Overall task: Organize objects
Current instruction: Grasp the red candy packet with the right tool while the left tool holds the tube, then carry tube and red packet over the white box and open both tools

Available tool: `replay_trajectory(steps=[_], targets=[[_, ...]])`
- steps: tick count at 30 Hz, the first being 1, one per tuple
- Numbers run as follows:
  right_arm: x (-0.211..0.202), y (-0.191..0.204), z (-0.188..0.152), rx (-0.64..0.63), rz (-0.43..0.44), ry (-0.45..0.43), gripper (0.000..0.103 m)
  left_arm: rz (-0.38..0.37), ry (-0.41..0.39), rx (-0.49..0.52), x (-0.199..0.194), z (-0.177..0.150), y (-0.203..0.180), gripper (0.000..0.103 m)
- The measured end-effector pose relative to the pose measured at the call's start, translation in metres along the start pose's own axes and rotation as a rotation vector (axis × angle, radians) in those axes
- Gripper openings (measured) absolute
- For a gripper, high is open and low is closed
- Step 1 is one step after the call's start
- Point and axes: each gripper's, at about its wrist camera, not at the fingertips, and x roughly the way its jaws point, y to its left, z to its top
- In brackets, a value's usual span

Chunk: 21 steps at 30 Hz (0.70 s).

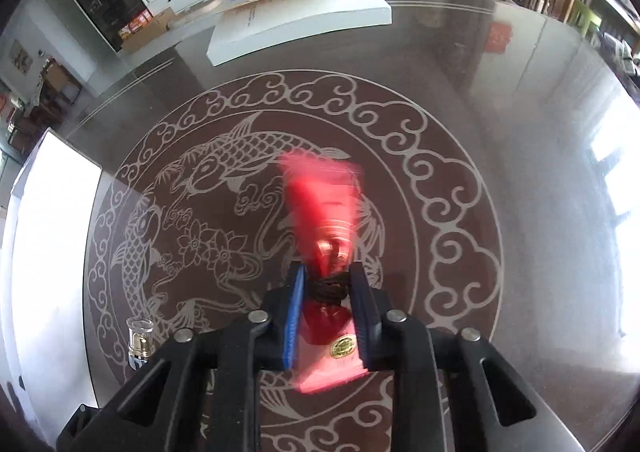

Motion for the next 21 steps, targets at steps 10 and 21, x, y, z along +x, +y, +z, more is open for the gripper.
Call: replay_trajectory(steps=[10, 21], targets=[[-0.106, 0.020, -0.061, -0.177, 0.062, -0.120, 0.018, -0.178, -0.281, -0.105, -0.124, 0.003, 0.026, 0.026], [-0.157, 0.238, -0.105, -0.466, 0.424, -0.099, 0.018, 0.124, -0.184, -0.269, -0.198, -0.035, 0.185, 0.026]])
